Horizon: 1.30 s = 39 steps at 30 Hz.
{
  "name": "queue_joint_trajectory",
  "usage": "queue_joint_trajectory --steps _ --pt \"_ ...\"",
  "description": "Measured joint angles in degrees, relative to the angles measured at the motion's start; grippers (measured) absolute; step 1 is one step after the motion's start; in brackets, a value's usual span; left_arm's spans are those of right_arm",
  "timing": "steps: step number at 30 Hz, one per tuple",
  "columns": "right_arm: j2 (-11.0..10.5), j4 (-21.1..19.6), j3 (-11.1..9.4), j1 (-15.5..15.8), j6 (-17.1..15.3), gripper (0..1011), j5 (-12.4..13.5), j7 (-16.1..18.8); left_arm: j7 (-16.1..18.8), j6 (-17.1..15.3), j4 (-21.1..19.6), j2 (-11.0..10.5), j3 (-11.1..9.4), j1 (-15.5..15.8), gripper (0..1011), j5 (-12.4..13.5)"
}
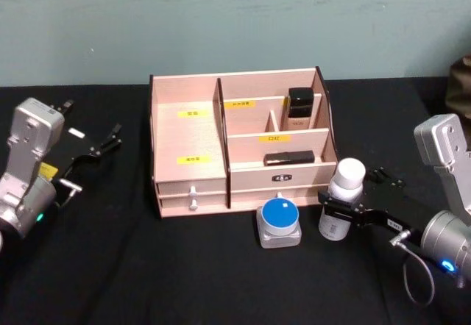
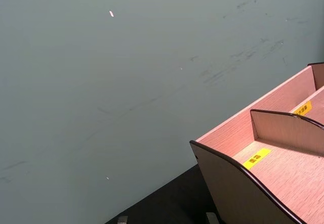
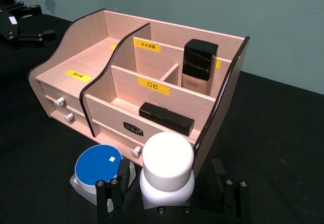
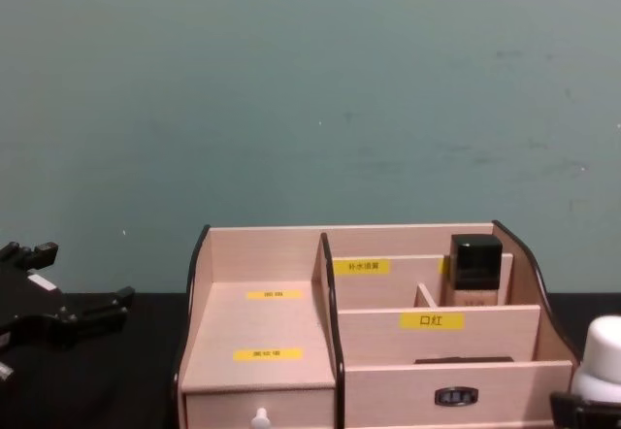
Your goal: Pick up the facial cleanser and watermelon frost from the table and place them into the tiered storage box.
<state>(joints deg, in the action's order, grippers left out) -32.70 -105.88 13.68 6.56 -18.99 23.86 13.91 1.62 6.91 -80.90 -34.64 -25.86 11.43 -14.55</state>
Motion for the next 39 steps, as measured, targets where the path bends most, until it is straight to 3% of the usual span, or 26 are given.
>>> queue_joint_trajectory --steps 3,8,19,34,39 --pt "-0.04 -0.01 -0.01 0.00 -0.03 1002 0.05 0.00 0.00 0.00 0.00 0.00 0.00 0.00 1001 0.00" --pt "-0.08 -0.03 -0.03 0.01 -0.07 913 0.13 0.00 0.00 0.00 0.00 0.00 0.00 0.00 1001 0.00" --pt "-0.14 -0.09 -0.04 0.03 -0.13 602 0.28 -0.02 0.00 0.00 0.00 0.00 0.00 0.00 1001 0.00" --pt "-0.18 -0.11 -0.04 0.03 -0.19 593 0.35 -0.07 0.00 0.00 0.00 0.00 0.00 0.00 1001 0.00" --pt "0.11 -0.36 -1.09 0.61 -0.10 593 0.81 0.68 0.00 0.00 0.00 0.00 0.00 0.00 1001 0.00"
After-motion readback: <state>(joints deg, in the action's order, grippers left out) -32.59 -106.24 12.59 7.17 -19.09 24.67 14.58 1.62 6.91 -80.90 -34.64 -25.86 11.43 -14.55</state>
